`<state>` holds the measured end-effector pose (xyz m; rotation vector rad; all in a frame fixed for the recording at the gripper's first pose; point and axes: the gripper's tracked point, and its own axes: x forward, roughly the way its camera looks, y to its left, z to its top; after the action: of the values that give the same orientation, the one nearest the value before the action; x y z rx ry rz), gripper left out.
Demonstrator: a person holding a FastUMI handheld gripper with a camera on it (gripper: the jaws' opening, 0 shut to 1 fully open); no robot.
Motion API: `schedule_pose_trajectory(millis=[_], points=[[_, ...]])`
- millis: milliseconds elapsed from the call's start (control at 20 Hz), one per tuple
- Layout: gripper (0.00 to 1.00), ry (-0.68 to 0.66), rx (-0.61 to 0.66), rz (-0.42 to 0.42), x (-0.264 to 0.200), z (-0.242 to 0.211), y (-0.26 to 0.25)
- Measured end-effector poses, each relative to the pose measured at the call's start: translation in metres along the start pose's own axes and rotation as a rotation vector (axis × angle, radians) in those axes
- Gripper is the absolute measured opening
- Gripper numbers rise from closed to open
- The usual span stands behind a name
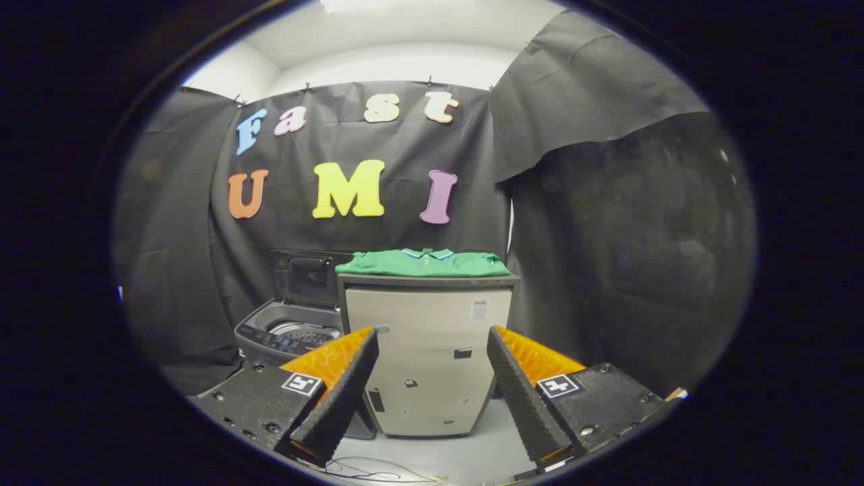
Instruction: Put the clothes into the washing machine and then close the washing machine lid.
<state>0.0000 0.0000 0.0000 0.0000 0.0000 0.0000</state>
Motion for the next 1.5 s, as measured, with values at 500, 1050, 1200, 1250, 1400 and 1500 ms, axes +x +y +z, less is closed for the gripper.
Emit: schedule_pose_trajectory(millis=[500,1050,1200,1250,1400,1500], points=[[1.00,-0.005,0.024,0.003,-0.001,-0.003,-0.006],[1.00,0.012,0.034,-0.029,-0.003,-0.011,-0.021],[1.00,0.008,0.039,-0.037,-0.002,-0.009,-0.021],[1.00,0.009,0.042,-0.037,-0.003,-0.008,-0.020],[1.00,0.010,0.044,-0.047,-0.002,0.000,-0.017],[1.00,0.007,0.041,-0.058,-0.001,0.008,-0.016]])
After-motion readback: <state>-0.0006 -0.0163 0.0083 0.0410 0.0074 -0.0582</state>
